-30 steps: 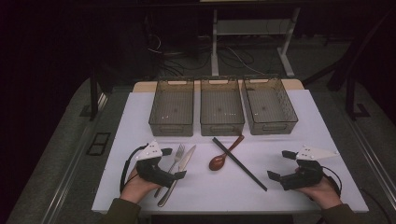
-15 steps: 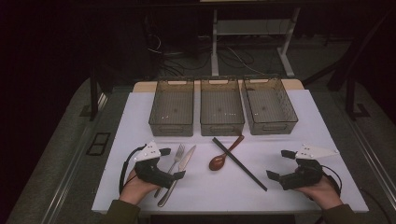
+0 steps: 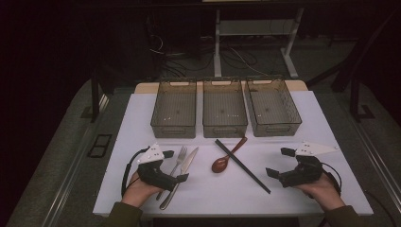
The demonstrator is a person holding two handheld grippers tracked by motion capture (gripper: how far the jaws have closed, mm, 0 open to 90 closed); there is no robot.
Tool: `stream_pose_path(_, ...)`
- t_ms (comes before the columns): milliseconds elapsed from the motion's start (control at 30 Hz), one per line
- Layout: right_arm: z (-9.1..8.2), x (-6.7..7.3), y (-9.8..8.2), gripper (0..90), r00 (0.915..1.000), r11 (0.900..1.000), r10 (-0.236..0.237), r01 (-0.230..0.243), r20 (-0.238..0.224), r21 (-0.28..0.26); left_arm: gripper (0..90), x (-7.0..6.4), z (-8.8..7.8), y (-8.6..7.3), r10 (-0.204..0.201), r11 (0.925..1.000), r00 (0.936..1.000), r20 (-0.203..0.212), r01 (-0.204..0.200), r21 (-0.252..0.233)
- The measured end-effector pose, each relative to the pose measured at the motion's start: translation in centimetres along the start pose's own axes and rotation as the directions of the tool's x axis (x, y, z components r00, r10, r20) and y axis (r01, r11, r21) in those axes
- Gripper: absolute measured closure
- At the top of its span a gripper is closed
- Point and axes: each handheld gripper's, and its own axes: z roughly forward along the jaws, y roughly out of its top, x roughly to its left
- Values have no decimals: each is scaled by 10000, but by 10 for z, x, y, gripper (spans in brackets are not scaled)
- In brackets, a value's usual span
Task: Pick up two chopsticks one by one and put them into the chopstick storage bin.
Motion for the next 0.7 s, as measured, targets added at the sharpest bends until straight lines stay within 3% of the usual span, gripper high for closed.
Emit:
stream_pose_path(300,4,0,6,3,9998,9998,191,-191,-97,47,0,1,0,0,-25,10000,10000,-16,24,-82)
stream_pose_path(700,14,6,15,3,9995,9996,73,-65,-299,271,0,-1,-1,0,39,9999,10000,-56,-39,-110)
